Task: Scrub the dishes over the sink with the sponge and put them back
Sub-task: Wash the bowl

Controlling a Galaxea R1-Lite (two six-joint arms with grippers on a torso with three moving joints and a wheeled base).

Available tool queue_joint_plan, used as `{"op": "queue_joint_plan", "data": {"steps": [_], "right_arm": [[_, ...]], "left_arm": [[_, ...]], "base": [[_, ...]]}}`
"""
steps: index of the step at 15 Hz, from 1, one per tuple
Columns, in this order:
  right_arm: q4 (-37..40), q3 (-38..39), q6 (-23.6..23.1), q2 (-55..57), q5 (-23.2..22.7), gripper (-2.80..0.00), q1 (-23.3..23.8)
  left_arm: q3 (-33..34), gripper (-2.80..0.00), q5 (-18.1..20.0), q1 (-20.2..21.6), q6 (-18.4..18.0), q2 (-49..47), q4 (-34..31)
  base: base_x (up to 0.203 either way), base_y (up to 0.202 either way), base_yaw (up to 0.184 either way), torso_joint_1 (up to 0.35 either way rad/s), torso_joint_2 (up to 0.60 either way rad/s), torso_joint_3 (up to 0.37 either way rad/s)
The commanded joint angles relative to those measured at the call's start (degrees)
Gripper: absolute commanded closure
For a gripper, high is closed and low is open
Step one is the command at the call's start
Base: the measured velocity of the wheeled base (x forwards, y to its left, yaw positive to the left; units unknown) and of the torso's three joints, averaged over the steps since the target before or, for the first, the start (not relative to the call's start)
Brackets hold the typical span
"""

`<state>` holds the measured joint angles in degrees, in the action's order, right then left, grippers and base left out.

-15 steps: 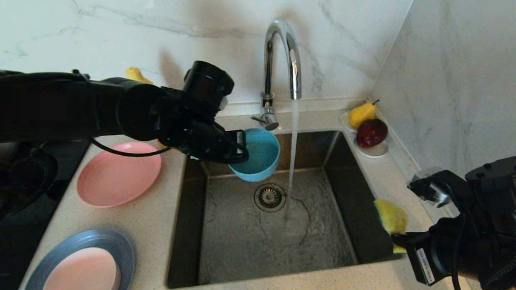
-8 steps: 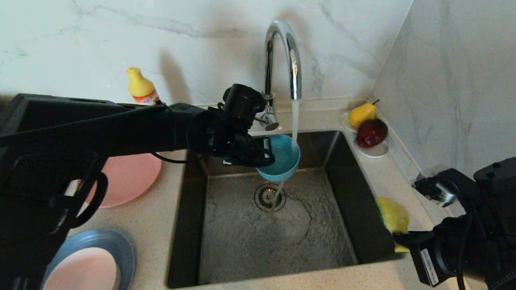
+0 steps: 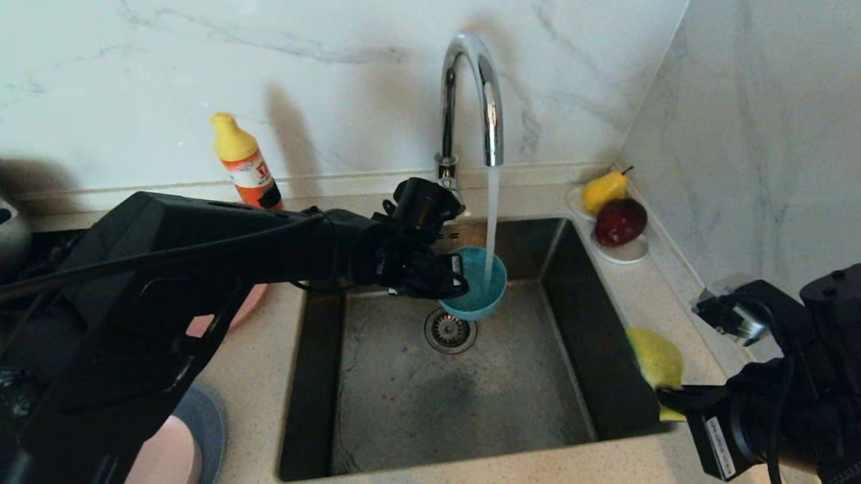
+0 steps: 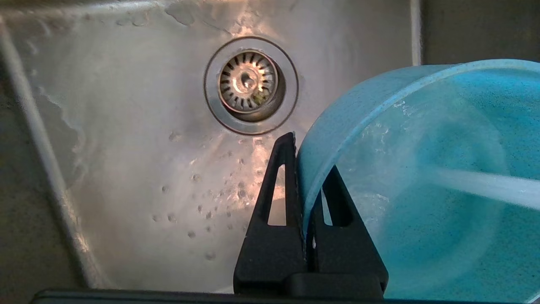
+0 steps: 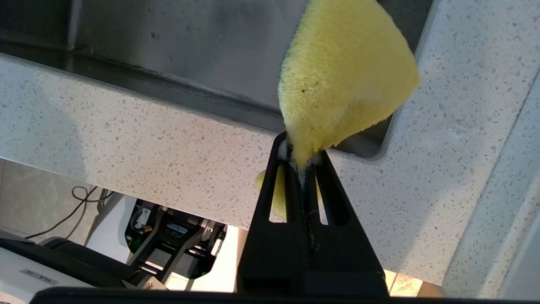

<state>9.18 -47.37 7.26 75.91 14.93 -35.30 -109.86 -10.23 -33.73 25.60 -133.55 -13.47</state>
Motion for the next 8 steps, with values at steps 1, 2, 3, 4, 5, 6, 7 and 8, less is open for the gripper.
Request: {"op": "queue_joint_plan", "data": {"steps": [1,2,3,4,5,6,7,8], "right_arm": [[0.05,0.07,0.06,-0.32,0.10,0.00,-0.16],[0.07,0.18,0.04,-0.53,0.10,0.00,-0.12],[0.14,0.18,0.04,-0.74,0.10,0.00,-0.12],[0.14,0.18,0.04,-0.76,0.10,0.00,-0.19],[0.14,0.10,0.04,-0.69,0.10,0.00,-0.12],[0.14,-0.09,0.02,-0.61,0.10,0.00,-0.20],[0.14,-0.10,-0.03,-0.51,0.10,0.00,-0.37],[0.07,-0.18,0.04,-0.31,0.10,0.00,-0.82]], "left_arm": [[0.00,0.00,0.03,-0.67,0.24,-0.31,-0.15],[0.00,0.00,-0.06,-1.08,0.28,-0.31,-0.15],[0.00,0.00,-0.06,-1.37,0.33,-0.31,-0.15],[0.00,0.00,-0.06,-1.42,0.33,-0.31,-0.15],[0.00,0.00,-0.15,-1.59,0.42,-0.31,-0.15],[0.00,0.00,-0.31,-1.60,0.50,-0.31,-0.33],[0.00,0.00,-0.38,-1.60,1.02,-0.15,-0.67],[0.00,0.00,-0.67,-1.60,1.61,-0.05,-0.91]], "base": [[0.000,0.000,0.000,0.000,0.00,0.000],[0.000,0.000,0.000,0.000,0.00,0.000],[0.000,0.000,0.000,0.000,0.00,0.000],[0.000,0.000,0.000,0.000,0.00,0.000],[0.000,0.000,0.000,0.000,0.00,0.000],[0.000,0.000,0.000,0.000,0.00,0.000],[0.000,0.000,0.000,0.000,0.00,0.000],[0.000,0.000,0.000,0.000,0.00,0.000]]}}
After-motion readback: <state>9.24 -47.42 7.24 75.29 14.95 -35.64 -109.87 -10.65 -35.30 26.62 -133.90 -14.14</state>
